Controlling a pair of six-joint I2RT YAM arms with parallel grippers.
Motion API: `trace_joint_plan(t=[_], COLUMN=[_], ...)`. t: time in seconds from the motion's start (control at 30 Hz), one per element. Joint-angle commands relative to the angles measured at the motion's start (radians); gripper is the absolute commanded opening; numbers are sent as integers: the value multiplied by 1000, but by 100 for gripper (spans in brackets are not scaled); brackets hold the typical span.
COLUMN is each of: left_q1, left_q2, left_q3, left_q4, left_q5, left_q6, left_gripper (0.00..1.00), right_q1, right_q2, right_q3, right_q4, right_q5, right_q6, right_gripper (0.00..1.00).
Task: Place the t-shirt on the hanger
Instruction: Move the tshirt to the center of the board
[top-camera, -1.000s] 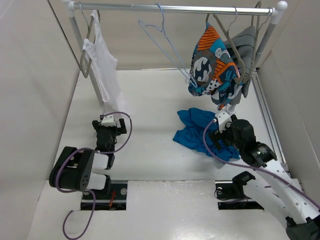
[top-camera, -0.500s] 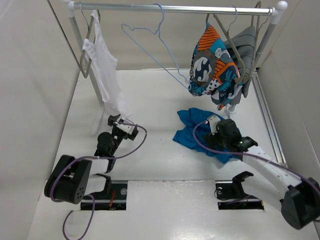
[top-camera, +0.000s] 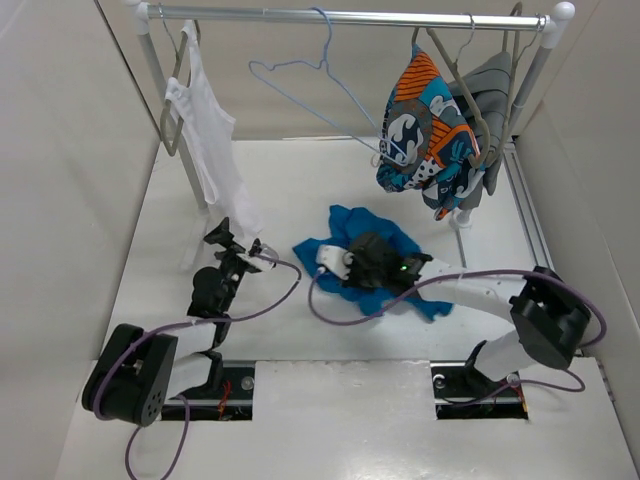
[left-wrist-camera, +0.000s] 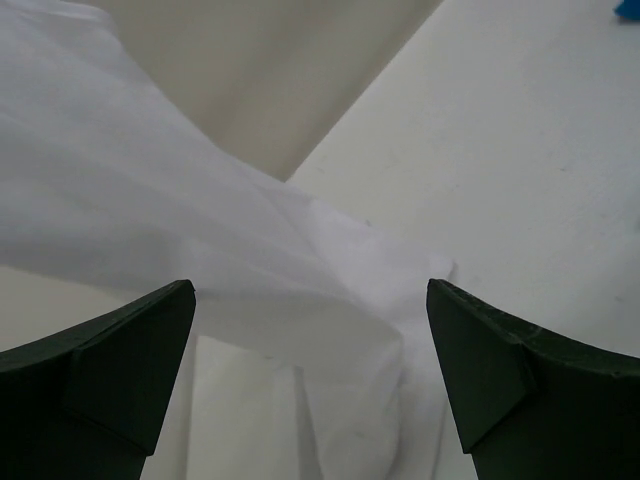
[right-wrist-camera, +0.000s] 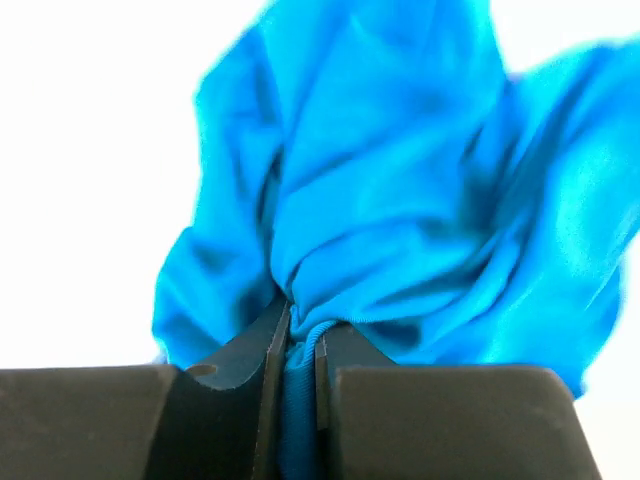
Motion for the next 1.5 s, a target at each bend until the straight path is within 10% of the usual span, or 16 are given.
trace_joint_plan(t=[0.0,0.03,0.17,0.33,0.5,0.63,0.8,0.93,1.13,1.33,1.47], left_q1=[-17,-17,-17,-17,-17,-17,-7,-49,-237,-267,-267], left_q2=[-111,-211,-212,-276,-424,-393,-194,-25,127,78,53], left_q3=[-4,86,476,515,490,481,544,636,677,555,464], left_q4=[118,-406,-1072,-1215,-1259,-1227,-1105,-997,-1168,-1411,-1491], left_q5=[-131,-112,158,175,377,505,557,539,539,504,449], left_q6=[40,-17,-273,-396,-332,-322,-459,-491,-122,445,673], left_gripper=[100,100,100,100,100,97,59,73,85,39,0], right_q1=[147,147,138,138,138,138,138,111,64,-23,-74], right_q2=[52,71,120,114,-85,-268,-408,-388,-299,-308,-308], right_q3=[184,245,295,231,91,79,172,154,109,22,-59], right_q4=[107,88,23,18,18,-79,-235,-186,-103,-55,32], right_q5=[-98,-109,-66,-207,-222,-156,-60,-35,-133,-201,-294], right_q6=[-177,-194,-225,-247,-225,-225,-216,-216,-216,-187,-173], right_gripper=[0,0,2,63,88,90,92,93,90,85,51])
